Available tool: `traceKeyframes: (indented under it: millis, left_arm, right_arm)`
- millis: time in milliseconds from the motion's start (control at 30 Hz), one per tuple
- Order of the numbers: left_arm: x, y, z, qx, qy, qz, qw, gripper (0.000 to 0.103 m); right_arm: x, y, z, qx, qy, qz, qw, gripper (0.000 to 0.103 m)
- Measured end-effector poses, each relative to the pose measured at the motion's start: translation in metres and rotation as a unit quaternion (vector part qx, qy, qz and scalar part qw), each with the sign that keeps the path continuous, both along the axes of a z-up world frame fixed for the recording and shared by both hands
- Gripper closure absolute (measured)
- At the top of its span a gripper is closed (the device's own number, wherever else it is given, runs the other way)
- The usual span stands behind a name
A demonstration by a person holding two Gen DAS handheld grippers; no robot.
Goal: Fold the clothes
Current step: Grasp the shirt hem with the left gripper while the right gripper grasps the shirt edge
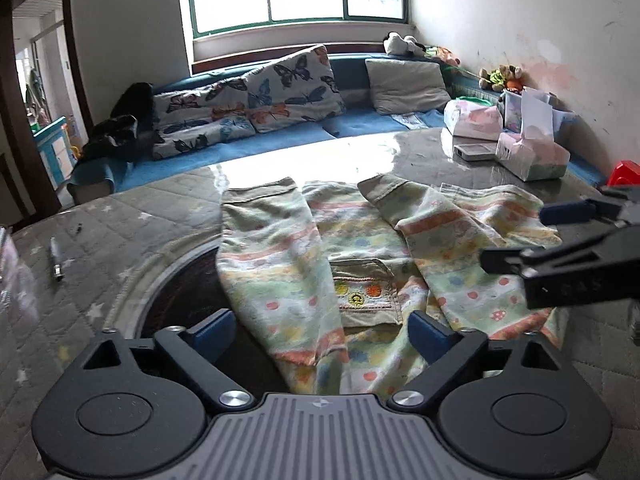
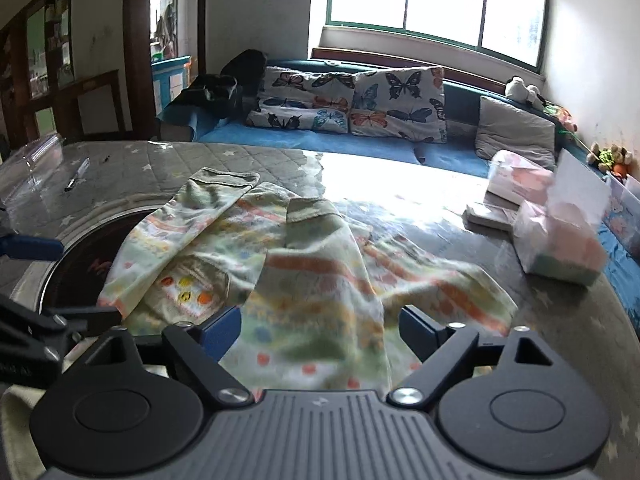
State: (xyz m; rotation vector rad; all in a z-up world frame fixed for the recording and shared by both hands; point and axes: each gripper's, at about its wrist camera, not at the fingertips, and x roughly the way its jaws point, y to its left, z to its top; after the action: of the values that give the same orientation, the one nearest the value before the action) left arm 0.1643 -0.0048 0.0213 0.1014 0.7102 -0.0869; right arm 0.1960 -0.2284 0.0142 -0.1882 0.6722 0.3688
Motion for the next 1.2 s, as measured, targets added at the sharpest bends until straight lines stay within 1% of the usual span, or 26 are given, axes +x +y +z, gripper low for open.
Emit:
traceKeyframes:
  millis: [67,100,167,200,267,333,433,467,533,600,633,700,733,767,800,833,867,900,933,1033,1200]
  left_arm:
    - [0.009,0.0,-0.005,-0.001,0.007,-0.003,1.0,0.02]
    - [0.013,0.001,-0.007,0.0,0.01,-0.004,0.9999,0.022]
    - [0.018,0.002,-0.011,-0.002,0.016,-0.007,0.9999,0.03]
    - [0.021,0.003,-0.013,-0.005,0.018,-0.008,0.9998,0.032]
    - [0.024,0.004,-0.017,-0.01,0.025,-0.01,0.9996,0.041]
    - [0.026,0.005,-0.02,-0.015,0.032,-0.015,0.9993,0.046]
    - [0.027,0.004,-0.02,-0.019,0.033,-0.022,0.999,0.046]
    - [0.028,0.003,-0.019,-0.02,0.031,-0.025,0.999,0.046]
    - [0.03,0.001,-0.018,-0.02,0.029,-0.029,0.999,0.045]
    - [0.035,0.0,-0.02,-0.018,0.031,-0.031,0.9989,0.045]
    - [0.037,-0.001,-0.021,-0.017,0.032,-0.032,0.9988,0.046]
    - [0.041,0.0,-0.024,-0.017,0.037,-0.033,0.9986,0.058]
    - [0.042,0.001,-0.025,-0.018,0.04,-0.033,0.9985,0.066]
    - [0.042,0.002,-0.026,-0.02,0.04,-0.032,0.9985,0.075]
    - [0.042,0.003,-0.026,-0.022,0.04,-0.031,0.9985,0.079]
    - [0.042,0.004,-0.026,-0.024,0.038,-0.031,0.9985,0.088]
    - [0.042,0.006,-0.026,-0.027,0.037,-0.03,0.9985,0.093]
    - [0.041,0.008,-0.025,-0.031,0.036,-0.029,0.9984,0.094]
    - [0.039,0.009,-0.024,-0.034,0.034,-0.026,0.9985,0.098]
    - [0.033,0.016,-0.019,-0.043,0.027,-0.014,0.9986,0.101]
    - [0.017,0.029,-0.01,-0.05,0.013,0.006,0.9987,0.102]
  right_arm:
    - [0.011,0.008,-0.001,-0.004,-0.001,0.006,1.0,0.017]
    - [0.016,0.013,-0.002,-0.007,-0.001,0.008,1.0,0.017]
    - [0.027,0.024,-0.005,-0.018,-0.003,0.014,1.0,0.017]
    - [0.032,0.03,-0.007,-0.024,-0.004,0.017,1.0,0.017]
    - [0.042,0.039,-0.013,-0.034,-0.002,0.02,0.999,0.017]
    - [0.051,0.048,-0.019,-0.044,0.001,0.022,0.999,0.018]
    - [0.061,0.054,-0.029,-0.06,0.004,0.017,0.998,0.023]
    - [0.063,0.053,-0.032,-0.064,0.008,0.013,0.998,0.026]
    - [0.067,0.051,-0.037,-0.067,0.016,0.006,0.998,0.037]
    - [0.069,0.044,-0.041,-0.057,0.023,0.0,0.998,0.048]
    - [0.069,0.04,-0.041,-0.05,0.025,-0.003,0.998,0.051]
    - [0.07,0.033,-0.039,-0.038,0.026,-0.011,0.999,0.065]
    - [0.069,0.03,-0.037,-0.031,0.025,-0.016,0.999,0.068]
    - [0.069,0.025,-0.035,-0.021,0.025,-0.02,0.999,0.075]
    - [0.068,0.02,-0.033,-0.011,0.025,-0.025,0.999,0.081]
    - [0.067,0.015,-0.031,0.0,0.026,-0.03,0.999,0.085]
    - [0.066,0.011,-0.029,0.007,0.024,-0.036,0.999,0.089]
    - [0.064,0.006,-0.027,0.013,0.021,-0.042,0.999,0.092]
    - [0.062,0.002,-0.024,0.021,0.019,-0.048,0.998,0.094]
    - [0.054,-0.013,-0.019,0.04,0.015,-0.064,0.997,0.096]
    - [0.032,-0.034,-0.008,0.048,-0.005,-0.083,0.995,0.097]
